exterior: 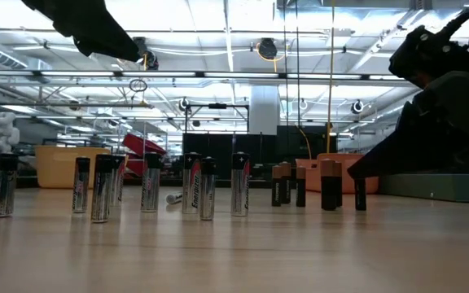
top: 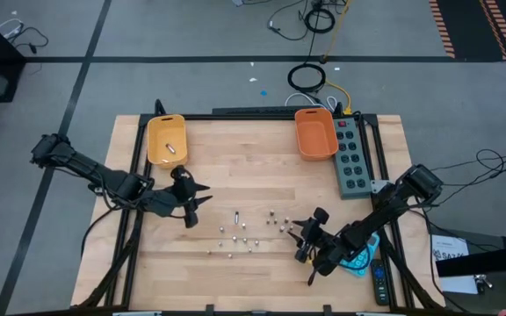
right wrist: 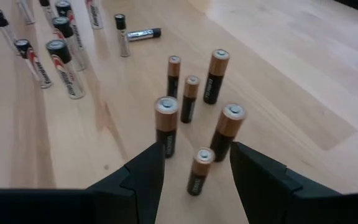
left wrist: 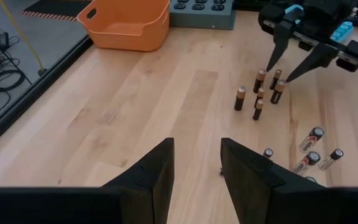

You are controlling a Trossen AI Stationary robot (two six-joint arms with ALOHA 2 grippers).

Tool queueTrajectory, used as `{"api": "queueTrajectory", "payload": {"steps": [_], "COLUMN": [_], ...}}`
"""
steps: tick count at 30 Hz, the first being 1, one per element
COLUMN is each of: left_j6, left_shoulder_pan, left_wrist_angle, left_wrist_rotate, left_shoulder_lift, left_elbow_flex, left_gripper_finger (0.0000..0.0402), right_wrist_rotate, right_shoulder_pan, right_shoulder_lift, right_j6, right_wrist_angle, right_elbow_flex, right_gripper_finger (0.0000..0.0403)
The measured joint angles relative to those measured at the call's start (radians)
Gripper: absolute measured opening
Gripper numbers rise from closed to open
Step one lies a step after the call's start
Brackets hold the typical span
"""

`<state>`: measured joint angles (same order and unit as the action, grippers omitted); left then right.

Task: Sort batteries
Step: Put the black battery into the orange bin

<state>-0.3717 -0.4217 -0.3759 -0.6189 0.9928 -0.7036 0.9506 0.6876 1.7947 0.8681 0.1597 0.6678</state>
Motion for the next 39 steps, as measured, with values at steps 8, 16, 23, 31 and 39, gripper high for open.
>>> {"api": "queueTrajectory", "payload": {"steps": [8,16,23,31,39], "left_j6": [0.001,0.003,0.003,-0.009,0.005], "left_shoulder_pan": [0.0,0.0,0.0,0.0,0.0], "left_wrist_angle": [-0.004,-0.008,-0.008,-0.008,-0.007], "left_wrist_rotate": [0.0,0.0,0.0,0.011,0.006], "left_shoulder_lift": [0.0,0.0,0.0,0.0,0.0], "left_elbow_flex": [0.0,0.0,0.0,0.0,0.0], "left_gripper_finger": [0.0141,0.0141,0.0141,0.0141,0.0141], "right_wrist_rotate": [-0.011,-0.015,-0.017,-0.025,0.029], "right_shoulder_pan": [-0.008,-0.008,-0.009,-0.02,-0.032], "right_shoulder_lift": [0.024,0.024,0.024,-0.009,-0.219], "right_j6": [-0.023,-0.023,-0.019,0.055,0.203], "right_wrist_angle": [0.025,0.024,0.017,-0.075,-0.47], "right_elbow_flex": [0.0,0.0,0.0,0.0,-0.001], "right_gripper_finger": [0.0164,0.0079,0.0013,0.0011,0.0011]}}
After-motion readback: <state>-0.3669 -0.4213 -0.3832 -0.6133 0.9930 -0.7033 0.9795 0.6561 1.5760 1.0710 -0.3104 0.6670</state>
